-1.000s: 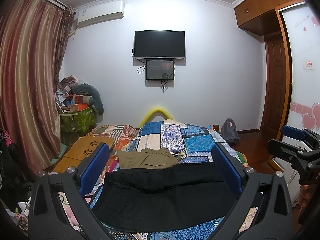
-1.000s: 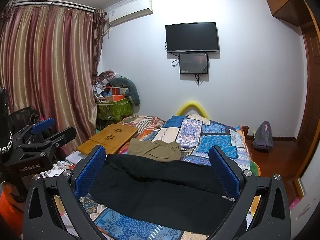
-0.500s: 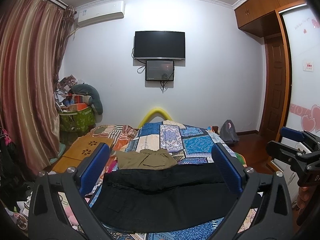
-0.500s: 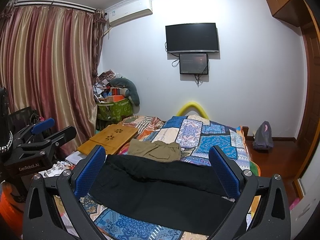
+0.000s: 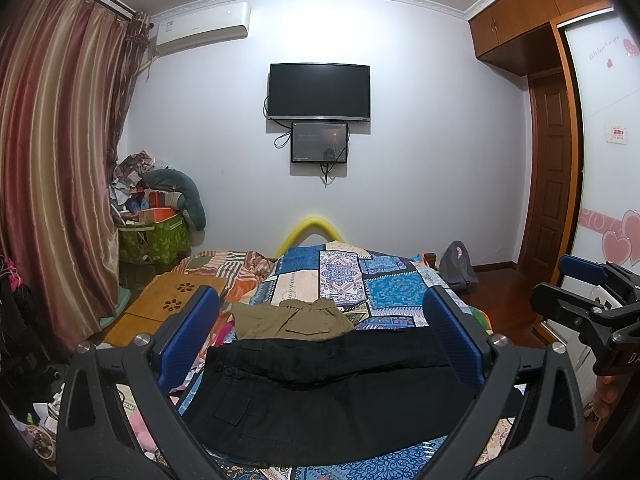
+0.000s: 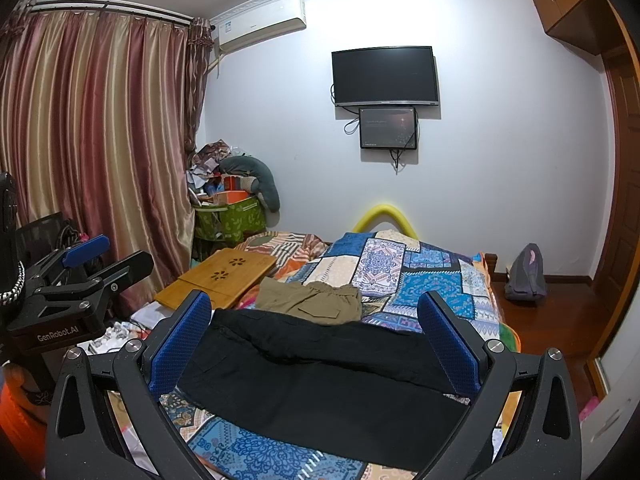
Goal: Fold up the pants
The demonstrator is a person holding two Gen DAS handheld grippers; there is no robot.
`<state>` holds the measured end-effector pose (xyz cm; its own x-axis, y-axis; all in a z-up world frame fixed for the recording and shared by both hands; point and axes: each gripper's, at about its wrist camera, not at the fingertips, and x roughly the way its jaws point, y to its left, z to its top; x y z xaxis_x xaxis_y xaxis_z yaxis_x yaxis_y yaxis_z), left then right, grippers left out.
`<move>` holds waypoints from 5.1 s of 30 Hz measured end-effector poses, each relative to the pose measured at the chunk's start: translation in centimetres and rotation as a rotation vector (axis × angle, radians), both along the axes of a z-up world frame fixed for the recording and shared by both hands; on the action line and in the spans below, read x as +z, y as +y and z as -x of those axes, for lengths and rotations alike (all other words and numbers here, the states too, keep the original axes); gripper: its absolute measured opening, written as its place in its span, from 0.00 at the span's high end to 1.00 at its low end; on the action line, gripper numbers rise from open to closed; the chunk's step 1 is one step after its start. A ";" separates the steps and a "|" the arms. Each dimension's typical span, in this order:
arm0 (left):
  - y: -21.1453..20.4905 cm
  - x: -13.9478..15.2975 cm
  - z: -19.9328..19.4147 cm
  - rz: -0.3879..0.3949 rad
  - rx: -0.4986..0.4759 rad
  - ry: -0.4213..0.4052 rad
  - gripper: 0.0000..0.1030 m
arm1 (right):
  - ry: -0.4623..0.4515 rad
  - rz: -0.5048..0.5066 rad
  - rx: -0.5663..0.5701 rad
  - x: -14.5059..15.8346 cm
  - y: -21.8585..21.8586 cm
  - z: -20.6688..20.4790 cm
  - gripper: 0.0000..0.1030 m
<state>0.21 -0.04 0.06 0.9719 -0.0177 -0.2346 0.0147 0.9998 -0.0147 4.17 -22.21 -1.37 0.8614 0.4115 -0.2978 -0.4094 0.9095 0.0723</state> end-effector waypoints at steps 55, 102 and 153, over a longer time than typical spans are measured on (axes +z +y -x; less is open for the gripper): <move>14.6 -14.4 -29.4 0.047 0.185 0.467 0.00 | 0.236 0.223 -0.255 -10.0 -7.6 -17.7 0.01; 21.8 -32.1 -46.9 0.030 0.106 1.026 0.99 | 0.626 0.407 0.152 -24.6 -0.6 -36.7 0.92; 19.1 -16.3 -33.2 0.063 0.054 0.620 0.93 | 0.426 0.263 0.071 -13.4 -3.8 -24.3 0.95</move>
